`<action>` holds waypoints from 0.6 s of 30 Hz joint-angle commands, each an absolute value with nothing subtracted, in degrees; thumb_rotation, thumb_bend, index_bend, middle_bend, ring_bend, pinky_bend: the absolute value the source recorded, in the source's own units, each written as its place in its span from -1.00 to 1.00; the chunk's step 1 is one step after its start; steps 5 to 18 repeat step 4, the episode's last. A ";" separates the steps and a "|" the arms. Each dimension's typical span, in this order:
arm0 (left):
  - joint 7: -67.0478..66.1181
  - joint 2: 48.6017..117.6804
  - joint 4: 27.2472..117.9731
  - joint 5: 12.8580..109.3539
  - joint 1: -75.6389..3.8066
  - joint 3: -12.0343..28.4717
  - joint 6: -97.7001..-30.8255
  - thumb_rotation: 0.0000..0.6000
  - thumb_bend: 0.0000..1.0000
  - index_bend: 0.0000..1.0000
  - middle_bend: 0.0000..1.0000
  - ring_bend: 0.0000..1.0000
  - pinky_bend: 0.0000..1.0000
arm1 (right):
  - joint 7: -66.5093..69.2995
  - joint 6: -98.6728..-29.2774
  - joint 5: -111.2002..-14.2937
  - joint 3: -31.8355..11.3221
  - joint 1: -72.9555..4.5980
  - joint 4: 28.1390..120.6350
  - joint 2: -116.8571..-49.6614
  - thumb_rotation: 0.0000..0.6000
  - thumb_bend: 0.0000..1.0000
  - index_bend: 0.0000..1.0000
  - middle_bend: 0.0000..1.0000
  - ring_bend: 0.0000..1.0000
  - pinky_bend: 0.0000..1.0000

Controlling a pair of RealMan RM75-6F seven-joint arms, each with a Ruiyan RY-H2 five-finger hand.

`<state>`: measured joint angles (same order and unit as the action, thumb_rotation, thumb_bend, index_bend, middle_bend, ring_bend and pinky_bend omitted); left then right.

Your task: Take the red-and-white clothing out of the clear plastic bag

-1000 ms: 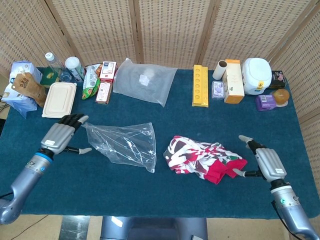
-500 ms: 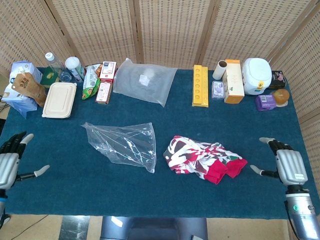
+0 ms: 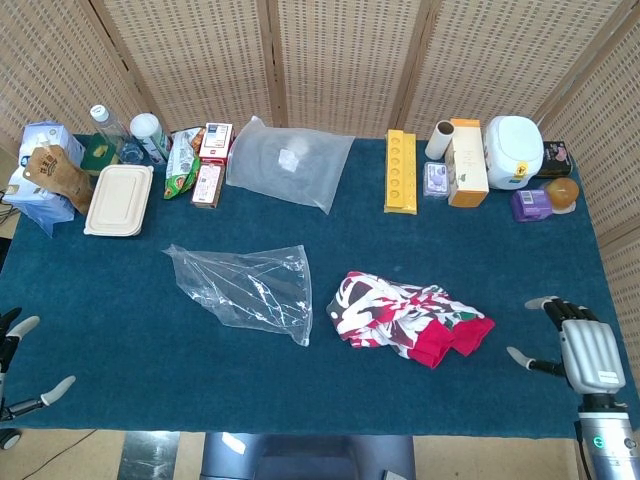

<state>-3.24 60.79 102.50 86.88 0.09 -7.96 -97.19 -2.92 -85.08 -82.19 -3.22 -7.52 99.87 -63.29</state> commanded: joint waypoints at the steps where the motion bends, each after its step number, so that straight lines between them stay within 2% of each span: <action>1: -3.47 61.16 102.82 87.14 0.01 -7.38 -96.41 -0.02 -0.85 -0.67 -0.83 -0.97 -0.77 | -2.57 -85.15 -82.42 -3.05 -7.20 99.91 -63.18 0.51 -0.75 -0.30 -0.28 -0.24 -0.32; 18: -4.08 61.50 103.26 87.26 -0.23 -6.56 -95.53 0.02 -0.85 -0.67 -0.83 -0.97 -0.77 | -2.01 -85.48 -82.61 -3.04 -6.71 99.83 -63.17 0.50 -0.75 -0.30 -0.28 -0.24 -0.32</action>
